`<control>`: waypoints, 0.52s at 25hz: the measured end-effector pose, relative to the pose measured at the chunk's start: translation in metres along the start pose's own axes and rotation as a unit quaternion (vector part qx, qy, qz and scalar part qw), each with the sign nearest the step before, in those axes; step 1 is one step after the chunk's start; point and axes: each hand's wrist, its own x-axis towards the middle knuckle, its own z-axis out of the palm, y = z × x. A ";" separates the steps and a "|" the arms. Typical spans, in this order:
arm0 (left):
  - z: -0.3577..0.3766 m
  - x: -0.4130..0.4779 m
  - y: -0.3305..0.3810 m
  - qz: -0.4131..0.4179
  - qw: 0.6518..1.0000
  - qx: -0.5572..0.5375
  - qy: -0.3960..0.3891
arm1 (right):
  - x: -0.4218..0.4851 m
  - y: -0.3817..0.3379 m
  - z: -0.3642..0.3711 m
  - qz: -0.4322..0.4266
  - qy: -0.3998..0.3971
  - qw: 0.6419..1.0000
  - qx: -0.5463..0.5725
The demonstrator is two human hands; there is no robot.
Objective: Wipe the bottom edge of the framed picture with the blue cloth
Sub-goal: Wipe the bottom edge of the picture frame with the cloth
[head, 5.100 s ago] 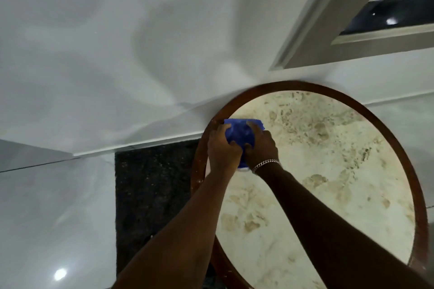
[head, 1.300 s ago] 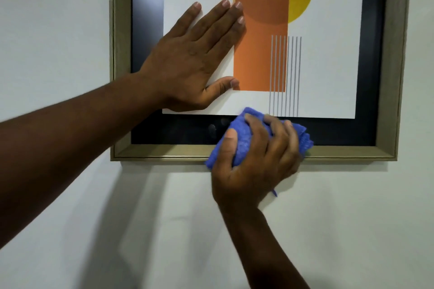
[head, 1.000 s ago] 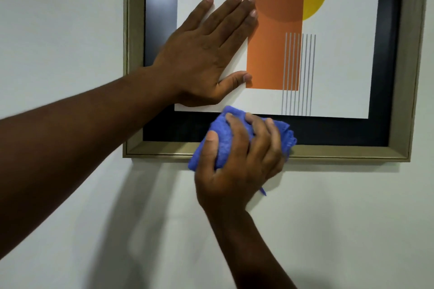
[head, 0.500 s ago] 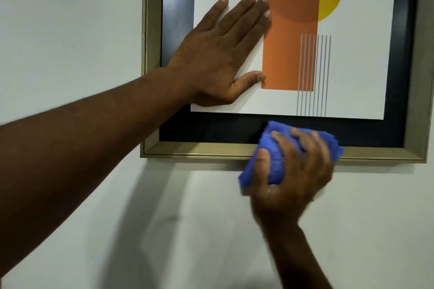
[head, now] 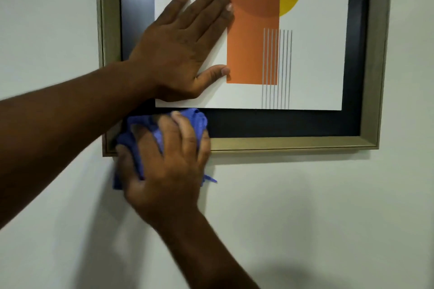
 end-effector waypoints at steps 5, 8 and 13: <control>0.001 0.001 0.004 -0.002 1.000 0.004 0.004 | 0.011 0.108 -0.046 0.134 0.123 0.983 -0.038; -0.003 0.007 -0.003 -0.001 1.000 0.001 -0.001 | 0.023 0.126 -0.055 0.235 0.182 0.955 -0.023; -0.005 0.019 -0.011 -0.011 1.000 0.011 -0.004 | 0.020 0.044 -0.019 0.224 0.146 0.963 -0.017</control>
